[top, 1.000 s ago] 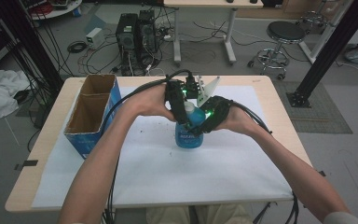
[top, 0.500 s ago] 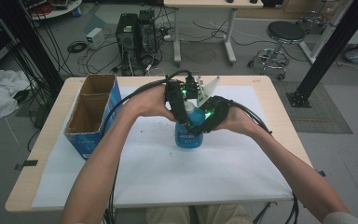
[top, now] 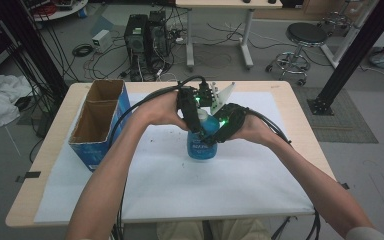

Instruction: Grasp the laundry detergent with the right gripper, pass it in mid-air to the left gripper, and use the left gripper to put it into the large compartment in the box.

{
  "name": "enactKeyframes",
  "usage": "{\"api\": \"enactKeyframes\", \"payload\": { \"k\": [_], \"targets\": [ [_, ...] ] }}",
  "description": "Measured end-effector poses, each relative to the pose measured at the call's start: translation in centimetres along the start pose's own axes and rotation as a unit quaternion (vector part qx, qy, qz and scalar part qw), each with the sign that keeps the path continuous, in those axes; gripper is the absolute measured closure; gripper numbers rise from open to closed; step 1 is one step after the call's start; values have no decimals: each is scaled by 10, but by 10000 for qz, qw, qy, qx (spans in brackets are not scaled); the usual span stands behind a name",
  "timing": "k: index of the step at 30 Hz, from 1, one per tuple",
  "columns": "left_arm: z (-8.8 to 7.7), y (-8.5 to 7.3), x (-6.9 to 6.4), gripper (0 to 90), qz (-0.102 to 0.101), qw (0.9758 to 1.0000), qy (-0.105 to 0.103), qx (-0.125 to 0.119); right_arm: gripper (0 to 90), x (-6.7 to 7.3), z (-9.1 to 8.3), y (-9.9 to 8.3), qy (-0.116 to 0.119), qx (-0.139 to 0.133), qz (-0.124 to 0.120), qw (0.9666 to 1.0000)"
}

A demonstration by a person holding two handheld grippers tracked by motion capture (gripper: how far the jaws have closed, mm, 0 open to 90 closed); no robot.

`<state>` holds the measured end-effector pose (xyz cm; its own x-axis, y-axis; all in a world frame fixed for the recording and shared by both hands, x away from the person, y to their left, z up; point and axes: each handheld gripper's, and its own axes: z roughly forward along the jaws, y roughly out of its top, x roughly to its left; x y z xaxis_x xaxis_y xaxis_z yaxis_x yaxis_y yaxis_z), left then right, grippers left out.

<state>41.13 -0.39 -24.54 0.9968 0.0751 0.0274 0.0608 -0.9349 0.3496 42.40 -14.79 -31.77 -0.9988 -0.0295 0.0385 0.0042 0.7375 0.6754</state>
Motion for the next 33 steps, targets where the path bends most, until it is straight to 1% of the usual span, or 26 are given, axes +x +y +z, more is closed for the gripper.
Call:
{"api": "enactKeyframes", "payload": {
  "k": [2,5,6,8,10,15,16,17,21,23,26,33],
  "targets": [
    [0,0,-1,344,-7,10000,-15,-8,469,0,1,0,33,1,14,10000],
    [1,0,-1,367,21,10000,9,1,469,0,2,0,-11,19,-19,10000],
    [1,0,-1,369,-9,10000,16,-13,469,0,2,0,-6,15,-24,10000],
    [0,0,-1,370,14,10000,7,0,469,0,2,0,-1,11,-26,10000],
    [0,-1,-1,374,-10,10000,8,-40,468,0,2,0,2,2,-19,10000],
    [-3,-2,-1,378,-22,10000,4,-96,463,0,2,0,42,-99,1,9999],
    [-3,-2,-1,378,-30,10000,3,-88,462,-1,2,0,45,-99,-30,9999],
    [-3,-2,-1,379,-3,10000,21,-86,460,0,2,0,64,-92,-25,9999],
    [-4,-2,-1,380,-78,9999,3,-103,453,0,2,1,79,-114,-15,9999],
    [-6,-2,-1,379,-69,9999,-3,-144,445,-1,1,1,113,-193,-30,9997],
    [-7,-3,-1,380,-111,9998,-3,-168,441,-1,1,1,118,-229,-27,9997],
    [-6,-4,0,380,-142,9998,8,-110,384,0,4,1,146,-188,-20,9997]
  ]
}}
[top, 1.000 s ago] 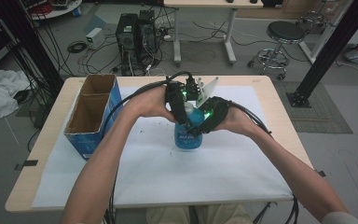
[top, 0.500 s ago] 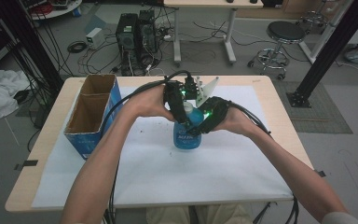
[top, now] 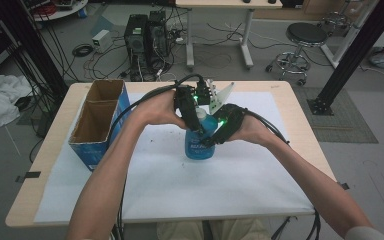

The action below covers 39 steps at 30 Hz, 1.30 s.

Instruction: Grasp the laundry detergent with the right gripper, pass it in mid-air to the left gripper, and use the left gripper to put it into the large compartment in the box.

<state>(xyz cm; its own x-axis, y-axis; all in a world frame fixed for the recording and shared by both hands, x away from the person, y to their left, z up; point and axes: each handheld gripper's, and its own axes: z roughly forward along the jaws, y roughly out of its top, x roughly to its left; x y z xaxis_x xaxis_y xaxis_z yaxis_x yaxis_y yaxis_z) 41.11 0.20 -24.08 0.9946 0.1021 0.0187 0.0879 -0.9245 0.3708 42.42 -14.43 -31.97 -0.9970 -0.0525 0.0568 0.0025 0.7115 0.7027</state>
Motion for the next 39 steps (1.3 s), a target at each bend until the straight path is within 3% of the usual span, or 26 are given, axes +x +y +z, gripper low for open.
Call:
{"api": "enactKeyframes", "payload": {
  "k": [8,18,25,33,34,39],
  "targets": [
    [1,-1,0,380,-31,9999,-6,117,324,-1,0,0,-50,-37,51,10000],
    [-3,-4,0,380,-89,9999,18,96,275,-1,-4,-1,-88,8,108,9999],
    [-11,-7,1,380,-231,9997,68,106,228,1,-9,-2,-213,185,112,9995],
    [-38,-14,5,380,-503,9983,228,205,184,-1,-35,-9,-532,481,425,9965],
    [-44,-15,6,380,-554,9979,245,210,125,-1,-39,-11,-621,524,503,9954],
    [-72,-21,11,380,-741,9966,271,229,126,-4,-59,-23,-886,683,712,9912]
  ]
}}
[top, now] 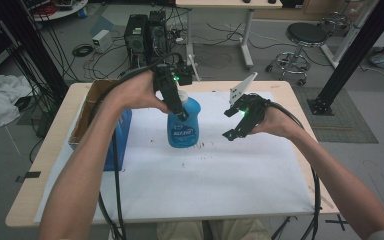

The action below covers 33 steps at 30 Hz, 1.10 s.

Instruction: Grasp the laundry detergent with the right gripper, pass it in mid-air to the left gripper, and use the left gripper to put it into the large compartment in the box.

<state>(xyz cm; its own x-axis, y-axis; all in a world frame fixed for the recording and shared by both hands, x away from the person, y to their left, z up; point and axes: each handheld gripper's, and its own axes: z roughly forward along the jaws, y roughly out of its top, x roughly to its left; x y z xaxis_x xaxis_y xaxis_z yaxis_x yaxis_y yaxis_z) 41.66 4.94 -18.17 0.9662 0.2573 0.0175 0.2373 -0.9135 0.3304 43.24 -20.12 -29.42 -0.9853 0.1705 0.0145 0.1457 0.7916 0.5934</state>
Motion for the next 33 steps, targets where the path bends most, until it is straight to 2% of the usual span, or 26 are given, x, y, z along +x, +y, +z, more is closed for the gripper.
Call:
{"api": "enactKeyframes", "payload": {
  "k": [4,5,6,9,10,12,16,18,24,30,31,33],
  "targets": [
    [-24,-6,5,380,-130,9998,104,-61,126,-3,-11,-12,-190,150,97,9997],
    [-24,-6,5,380,-130,9998,104,-61,126,-3,-11,-12,-190,150,97,9997],
    [-38,-10,8,380,-220,9996,163,-74,126,-4,-13,-15,-230,200,114,9995],
    [-58,-17,11,380,-384,9988,288,-89,126,-5,-20,-30,-356,448,228,9981],
    [-63,-19,12,380,-381,9987,326,-77,126,-5,-21,-33,-403,521,253,9975],
    [-77,-25,14,380,-514,9978,397,-145,126,-5,-24,-38,-448,553,281,9971],
    [-98,-35,20,380,-637,9966,519,-109,126,-6,-28,-45,-499,561,353,9965],
    [-105,-41,23,380,-700,9959,571,-76,126,-6,-28,-47,-524,587,384,9962],
    [-121,-71,33,380,-1054,9922,655,-104,126,-7,-29,-56,-576,652,457,9952],
    [-140,-101,38,380,-1298,9881,816,-89,126,-10,-31,-67,-616,741,600,9935],
    [-140,-101,38,380,-1298,9881,816,-89,126,-10,-31,-67,-616,741,600,9935],
    [-148,-116,40,380,-1424,9857,902,-98,126,-11,-31,-71,-645,774,620,9930]
  ]
}}
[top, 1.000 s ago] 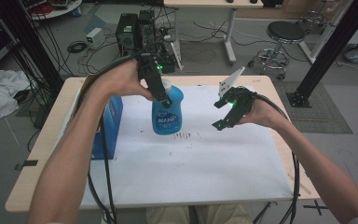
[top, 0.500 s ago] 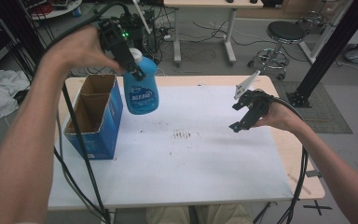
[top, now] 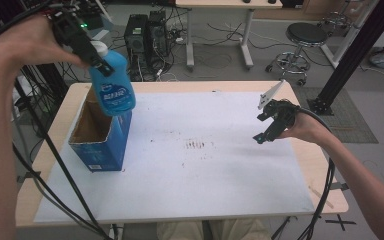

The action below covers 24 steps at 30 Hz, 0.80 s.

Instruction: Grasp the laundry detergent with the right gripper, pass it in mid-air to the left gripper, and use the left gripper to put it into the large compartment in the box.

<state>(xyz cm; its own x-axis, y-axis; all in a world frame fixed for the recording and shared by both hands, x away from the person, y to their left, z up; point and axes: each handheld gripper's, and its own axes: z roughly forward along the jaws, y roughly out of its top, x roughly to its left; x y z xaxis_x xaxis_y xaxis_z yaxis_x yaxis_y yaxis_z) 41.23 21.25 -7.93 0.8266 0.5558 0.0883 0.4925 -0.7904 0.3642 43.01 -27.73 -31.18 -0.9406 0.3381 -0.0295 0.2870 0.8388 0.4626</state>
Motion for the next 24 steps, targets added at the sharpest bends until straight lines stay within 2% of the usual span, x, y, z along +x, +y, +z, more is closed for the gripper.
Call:
{"api": "enactKeyframes", "payload": {
  "k": [5,9,17,19,24],
  "targets": [
    [-8,-23,12,380,-261,9996,84,23,127,-1,2,-1,5,-34,29,10000],
    [-6,-36,20,380,-419,9990,133,86,126,0,5,-1,29,-3,35,10000],
    [10,-51,31,380,-590,9979,112,259,126,0,10,-2,36,13,51,10000],
    [15,-55,33,380,-637,9977,80,225,126,-1,10,-2,25,32,58,10000],
    [29,-61,37,379,-623,9976,3,307,126,-1,11,-3,12,58,84,9999]
  ]
}}
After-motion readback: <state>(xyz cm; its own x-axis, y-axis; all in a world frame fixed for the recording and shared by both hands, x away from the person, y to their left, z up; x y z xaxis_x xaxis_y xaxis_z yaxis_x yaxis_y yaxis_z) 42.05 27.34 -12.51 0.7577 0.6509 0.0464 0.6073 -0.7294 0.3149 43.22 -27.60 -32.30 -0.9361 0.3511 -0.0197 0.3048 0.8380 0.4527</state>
